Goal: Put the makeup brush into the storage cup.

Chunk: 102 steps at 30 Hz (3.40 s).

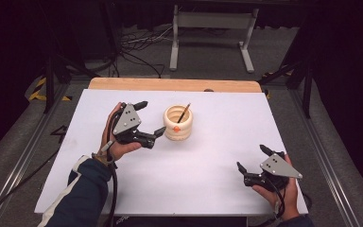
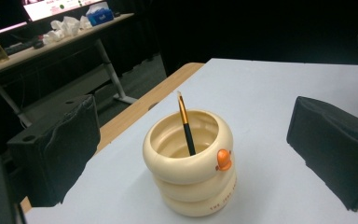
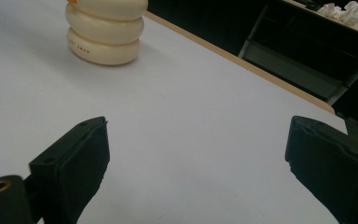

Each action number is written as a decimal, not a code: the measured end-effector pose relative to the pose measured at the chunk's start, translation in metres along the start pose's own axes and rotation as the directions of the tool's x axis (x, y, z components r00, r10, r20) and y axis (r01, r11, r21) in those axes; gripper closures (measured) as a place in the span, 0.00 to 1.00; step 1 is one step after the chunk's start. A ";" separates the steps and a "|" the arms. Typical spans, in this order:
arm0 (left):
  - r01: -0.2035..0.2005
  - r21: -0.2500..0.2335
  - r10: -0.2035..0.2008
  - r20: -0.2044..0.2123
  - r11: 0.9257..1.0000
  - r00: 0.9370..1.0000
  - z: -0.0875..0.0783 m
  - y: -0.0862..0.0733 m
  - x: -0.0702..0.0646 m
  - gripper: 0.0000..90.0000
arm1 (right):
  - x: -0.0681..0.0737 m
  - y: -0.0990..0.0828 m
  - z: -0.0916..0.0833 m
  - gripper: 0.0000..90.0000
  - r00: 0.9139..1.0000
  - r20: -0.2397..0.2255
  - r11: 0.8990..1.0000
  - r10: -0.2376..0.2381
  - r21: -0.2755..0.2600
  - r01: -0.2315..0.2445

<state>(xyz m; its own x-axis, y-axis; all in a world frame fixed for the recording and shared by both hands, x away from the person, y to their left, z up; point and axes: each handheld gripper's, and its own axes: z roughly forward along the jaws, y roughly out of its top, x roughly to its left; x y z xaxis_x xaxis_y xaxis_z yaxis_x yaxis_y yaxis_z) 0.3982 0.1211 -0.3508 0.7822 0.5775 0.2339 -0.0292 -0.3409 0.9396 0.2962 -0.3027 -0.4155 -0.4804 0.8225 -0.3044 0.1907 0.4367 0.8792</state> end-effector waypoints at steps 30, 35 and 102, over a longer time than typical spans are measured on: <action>-0.042 0.038 0.043 -0.034 0.998 0.998 -0.035 -0.025 -0.007 0.04 | 0.001 -0.001 0.002 0.09 1.000 -0.006 1.000 -0.011 0.009 0.011; -0.064 0.047 0.065 -0.025 0.997 0.998 -0.042 -0.027 -0.013 0.04 | 0.001 -0.001 0.001 0.08 1.000 0.003 1.000 -0.002 0.003 0.002; 0.102 0.261 -0.059 -0.167 0.960 0.984 -0.150 -0.142 0.009 0.06 | 0.005 -0.002 0.006 0.08 1.000 -0.012 0.999 -0.022 0.029 0.023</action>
<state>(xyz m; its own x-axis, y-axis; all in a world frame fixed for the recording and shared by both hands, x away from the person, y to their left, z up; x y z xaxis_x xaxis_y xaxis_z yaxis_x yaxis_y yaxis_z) 0.3161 0.2856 -0.4450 0.6674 0.7126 0.2165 0.2142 -0.4621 0.8606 0.2984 -0.2975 -0.4213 -0.4952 0.8079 -0.3195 0.2046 0.4658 0.8609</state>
